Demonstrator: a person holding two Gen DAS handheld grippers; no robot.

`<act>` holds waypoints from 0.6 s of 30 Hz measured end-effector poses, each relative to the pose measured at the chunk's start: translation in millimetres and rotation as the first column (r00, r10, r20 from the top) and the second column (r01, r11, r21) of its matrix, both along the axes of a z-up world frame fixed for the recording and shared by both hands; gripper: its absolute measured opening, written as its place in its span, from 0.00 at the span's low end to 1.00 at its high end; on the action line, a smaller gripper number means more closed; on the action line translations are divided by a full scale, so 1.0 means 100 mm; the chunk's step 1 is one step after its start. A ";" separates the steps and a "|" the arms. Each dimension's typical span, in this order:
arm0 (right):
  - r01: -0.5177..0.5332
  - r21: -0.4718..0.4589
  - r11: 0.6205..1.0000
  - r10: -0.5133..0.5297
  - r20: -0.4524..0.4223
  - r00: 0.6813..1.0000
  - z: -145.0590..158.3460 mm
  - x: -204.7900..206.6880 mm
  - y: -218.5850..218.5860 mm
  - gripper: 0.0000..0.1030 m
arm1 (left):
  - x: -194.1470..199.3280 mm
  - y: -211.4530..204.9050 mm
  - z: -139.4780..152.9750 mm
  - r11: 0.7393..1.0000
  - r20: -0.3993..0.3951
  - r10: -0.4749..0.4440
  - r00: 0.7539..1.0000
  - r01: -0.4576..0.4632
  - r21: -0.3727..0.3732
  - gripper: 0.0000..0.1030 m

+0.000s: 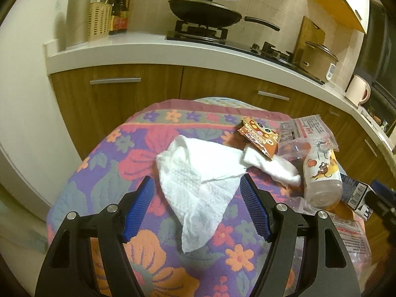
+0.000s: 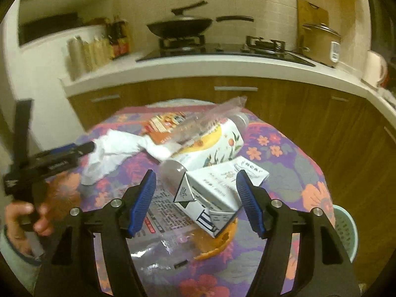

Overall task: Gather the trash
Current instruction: 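Grasp the white tissue with the left gripper while the right gripper grasps the milk carton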

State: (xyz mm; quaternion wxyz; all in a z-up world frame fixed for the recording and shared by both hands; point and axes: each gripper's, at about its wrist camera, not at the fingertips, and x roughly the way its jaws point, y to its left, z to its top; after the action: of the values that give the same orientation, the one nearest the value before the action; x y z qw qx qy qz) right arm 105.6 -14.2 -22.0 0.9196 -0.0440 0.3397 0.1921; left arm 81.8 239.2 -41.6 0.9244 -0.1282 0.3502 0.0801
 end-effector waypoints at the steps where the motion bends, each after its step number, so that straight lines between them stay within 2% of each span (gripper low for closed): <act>1: 0.027 -0.025 0.999 -0.027 0.003 1.000 -0.03 0.01 0.02 0.61 | 0.01 0.01 -0.01 1.000 -0.002 0.000 1.000 0.000 0.001 0.68; 7: 0.117 -0.007 0.993 -0.117 -0.010 0.993 -0.07 0.00 -0.33 0.62 | 0.07 -0.01 -0.05 0.999 -0.024 -0.020 1.000 0.021 0.037 0.68; 13: 0.183 0.009 0.983 -0.182 -0.036 0.983 -0.13 0.05 -0.79 0.62 | 0.17 0.01 -0.13 0.999 -0.070 -0.037 0.997 0.038 0.025 0.68; 18: 0.175 0.039 0.984 -0.171 -0.092 0.981 -0.28 0.09 -1.10 0.62 | 0.27 0.04 -0.13 0.999 -0.100 -0.027 0.995 0.031 0.035 0.68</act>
State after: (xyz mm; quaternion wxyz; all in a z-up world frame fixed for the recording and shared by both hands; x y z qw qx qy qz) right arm 114.7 -124.7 -50.3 0.9177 0.0158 0.3779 0.1212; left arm 109.2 243.5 -54.7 0.9090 -0.1019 0.3962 0.0793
